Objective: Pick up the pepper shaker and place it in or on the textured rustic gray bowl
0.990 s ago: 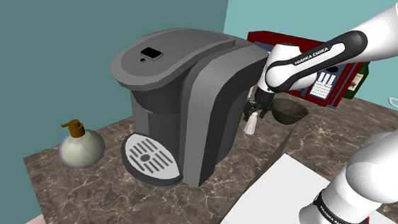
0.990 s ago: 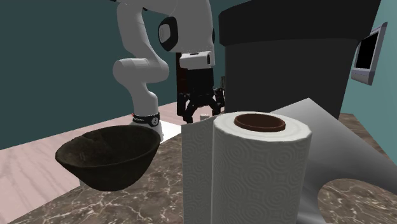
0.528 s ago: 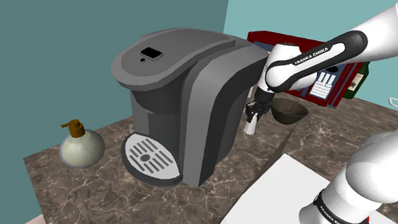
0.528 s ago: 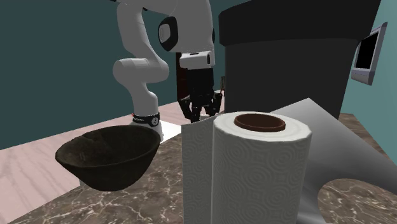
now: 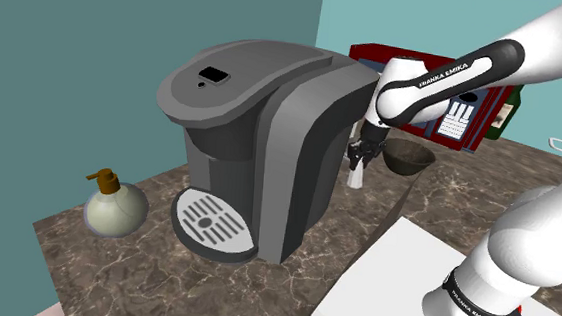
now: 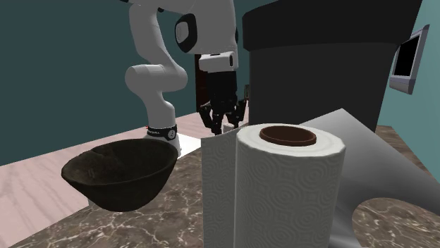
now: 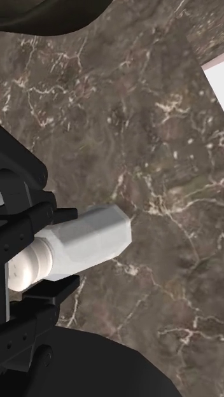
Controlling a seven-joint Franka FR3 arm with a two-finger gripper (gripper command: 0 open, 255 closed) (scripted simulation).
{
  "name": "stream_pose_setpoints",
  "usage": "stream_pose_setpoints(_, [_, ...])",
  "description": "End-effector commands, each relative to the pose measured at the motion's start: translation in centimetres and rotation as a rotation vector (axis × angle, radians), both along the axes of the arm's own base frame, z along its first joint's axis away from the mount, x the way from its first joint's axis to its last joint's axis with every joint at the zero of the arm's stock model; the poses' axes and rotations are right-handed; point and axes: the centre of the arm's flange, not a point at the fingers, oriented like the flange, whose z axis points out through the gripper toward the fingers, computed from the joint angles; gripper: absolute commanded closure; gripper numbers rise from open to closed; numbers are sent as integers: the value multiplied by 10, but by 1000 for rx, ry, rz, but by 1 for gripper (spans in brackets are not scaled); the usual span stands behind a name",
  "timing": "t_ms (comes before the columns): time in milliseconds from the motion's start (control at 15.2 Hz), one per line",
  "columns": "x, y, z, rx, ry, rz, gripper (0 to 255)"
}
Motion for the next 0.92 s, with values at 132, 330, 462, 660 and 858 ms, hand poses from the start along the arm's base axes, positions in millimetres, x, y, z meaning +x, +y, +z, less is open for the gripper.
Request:
stream_pose_setpoints(132, [0, 0, 21, 0, 0, 0, 255])
stream_pose_setpoints(330, [0, 0, 37, 0, 0, 0, 255])
stream_pose_setpoints(462, [0, 0, 48, 0, 0, 0, 255])
stream_pose_setpoints(660, [0, 0, 64, 0, 0, 0, 255])
stream_pose_setpoints(858, [0, 0, 79, 0, 0, 0, 255])
